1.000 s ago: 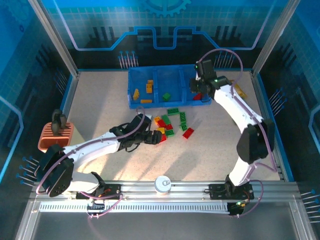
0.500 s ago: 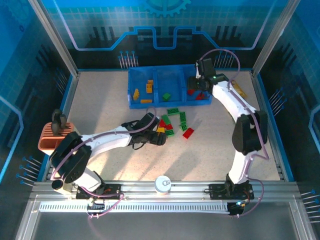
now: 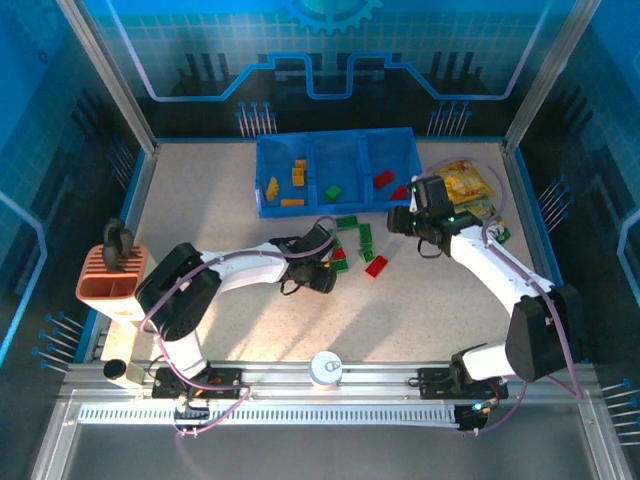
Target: Sort the legos into containers by color
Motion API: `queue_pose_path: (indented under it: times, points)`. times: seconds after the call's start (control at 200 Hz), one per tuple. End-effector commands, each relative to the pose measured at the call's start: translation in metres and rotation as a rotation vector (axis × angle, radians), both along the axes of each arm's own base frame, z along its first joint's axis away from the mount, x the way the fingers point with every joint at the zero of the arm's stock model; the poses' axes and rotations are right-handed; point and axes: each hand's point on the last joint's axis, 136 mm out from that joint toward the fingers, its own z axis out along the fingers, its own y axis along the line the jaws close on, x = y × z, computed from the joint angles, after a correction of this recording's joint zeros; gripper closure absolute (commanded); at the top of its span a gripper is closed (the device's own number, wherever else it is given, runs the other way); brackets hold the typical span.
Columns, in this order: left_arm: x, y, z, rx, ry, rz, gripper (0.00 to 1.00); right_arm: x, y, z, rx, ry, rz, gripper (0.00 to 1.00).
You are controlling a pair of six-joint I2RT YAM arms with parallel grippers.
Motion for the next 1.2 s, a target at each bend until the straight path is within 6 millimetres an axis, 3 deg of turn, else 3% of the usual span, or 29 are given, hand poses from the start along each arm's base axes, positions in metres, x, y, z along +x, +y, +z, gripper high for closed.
queue_pose_path:
  times: [0.0,0.075,0.095,0.195,0.265,0.34,0.455,0.55,0.66,0.785,0.89,1.06,1.161,1.196]
  points:
    - [-0.004,-0.003,0.006,0.080,0.006,-0.046,0.64,-0.005,-0.003,0.007,0.057,-0.038,-0.026,0.42]
    - [-0.005,-0.014,0.032,0.098,-0.052,-0.070,0.76,-0.012,-0.006,0.008,0.071,-0.047,-0.036,0.42]
    - [-0.004,-0.019,0.044,0.082,-0.073,-0.072,0.77,-0.019,-0.007,0.000,0.070,-0.029,-0.037,0.42]
    - [0.007,-0.042,0.109,-0.073,-0.187,-0.051,0.82,-0.032,-0.010,-0.007,0.090,-0.025,-0.052,0.42]
    - [0.027,-0.055,0.156,-0.169,-0.295,-0.028,0.84,-0.039,-0.010,-0.014,0.102,-0.013,-0.059,0.43]
    - [0.055,-0.072,0.191,-0.254,-0.376,-0.020,0.85,-0.046,-0.011,-0.028,0.114,0.017,-0.078,0.44]
    - [0.100,-0.109,0.215,-0.282,-0.461,-0.049,0.86,-0.061,0.002,-0.046,0.119,0.051,-0.069,0.41]
    - [0.149,-0.136,0.217,-0.288,-0.479,-0.044,0.86,-0.074,0.004,-0.054,0.089,0.079,-0.072,0.39]
    - [0.205,-0.154,0.203,-0.252,-0.503,-0.020,0.87,-0.086,0.003,-0.051,0.088,0.056,-0.094,0.39]
    - [0.245,-0.160,0.192,-0.274,-0.523,0.009,0.86,-0.099,-0.006,-0.043,0.074,0.014,-0.120,0.39]
    - [0.260,-0.158,0.179,-0.305,-0.526,0.019,0.84,-0.105,-0.010,-0.037,0.076,-0.004,-0.119,0.39]
    - [0.267,-0.156,0.155,-0.302,-0.525,0.011,0.79,-0.104,-0.005,-0.031,0.093,-0.011,-0.089,0.37]
    - [0.266,-0.162,0.145,-0.314,-0.503,-0.022,0.65,-0.101,-0.001,-0.031,0.095,-0.009,-0.078,0.37]
    - [0.265,-0.163,0.144,-0.314,-0.502,-0.029,0.53,-0.100,0.000,-0.032,0.093,-0.010,-0.077,0.36]
